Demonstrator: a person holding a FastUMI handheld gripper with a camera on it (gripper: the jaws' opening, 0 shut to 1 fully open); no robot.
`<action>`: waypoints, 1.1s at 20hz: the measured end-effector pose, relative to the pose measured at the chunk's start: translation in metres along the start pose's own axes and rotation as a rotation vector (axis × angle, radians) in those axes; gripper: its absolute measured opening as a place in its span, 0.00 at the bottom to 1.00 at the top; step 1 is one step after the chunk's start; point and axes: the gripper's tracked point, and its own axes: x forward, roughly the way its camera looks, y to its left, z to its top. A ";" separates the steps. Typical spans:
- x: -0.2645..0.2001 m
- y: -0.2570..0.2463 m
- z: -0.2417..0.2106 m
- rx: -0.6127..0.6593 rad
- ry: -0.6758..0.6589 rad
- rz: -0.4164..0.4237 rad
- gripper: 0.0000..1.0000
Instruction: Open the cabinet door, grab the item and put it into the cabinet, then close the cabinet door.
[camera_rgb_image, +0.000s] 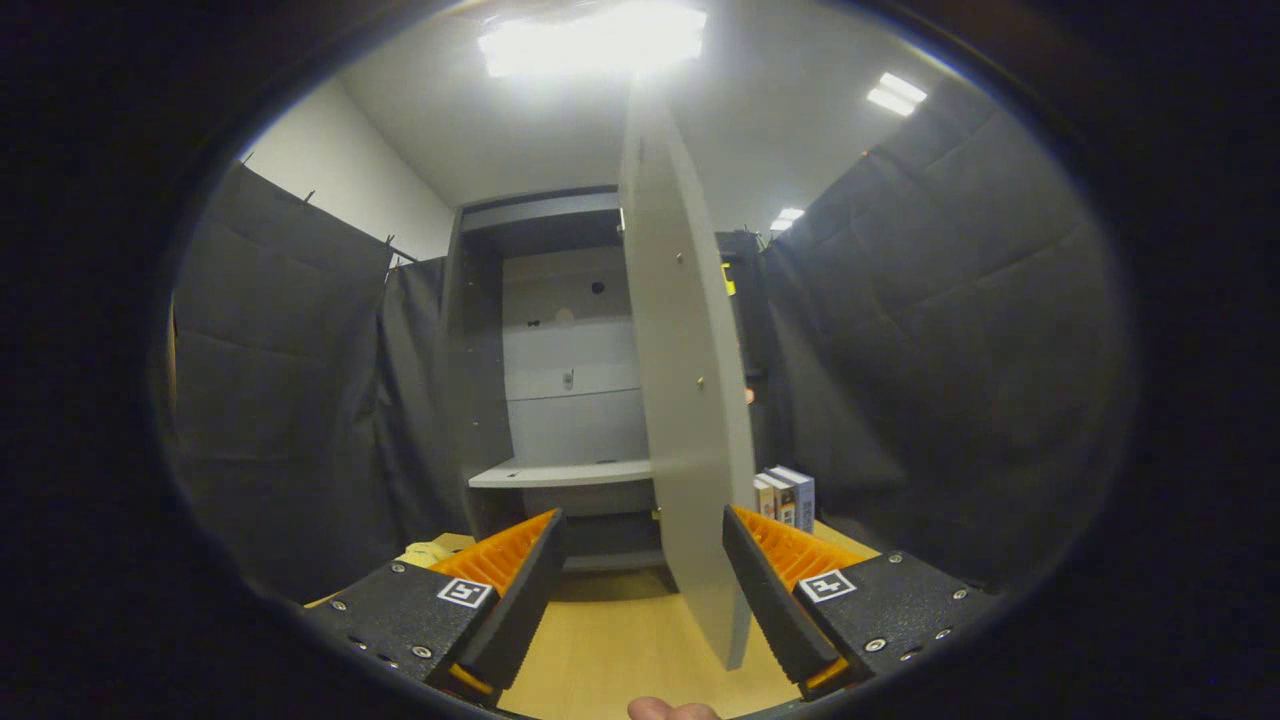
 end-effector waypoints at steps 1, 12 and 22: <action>0.002 0.015 -0.019 0.002 0.012 0.009 0.95; 0.048 0.196 -0.184 0.049 0.057 0.157 0.95; 0.054 0.305 -0.337 -0.012 0.290 0.165 0.95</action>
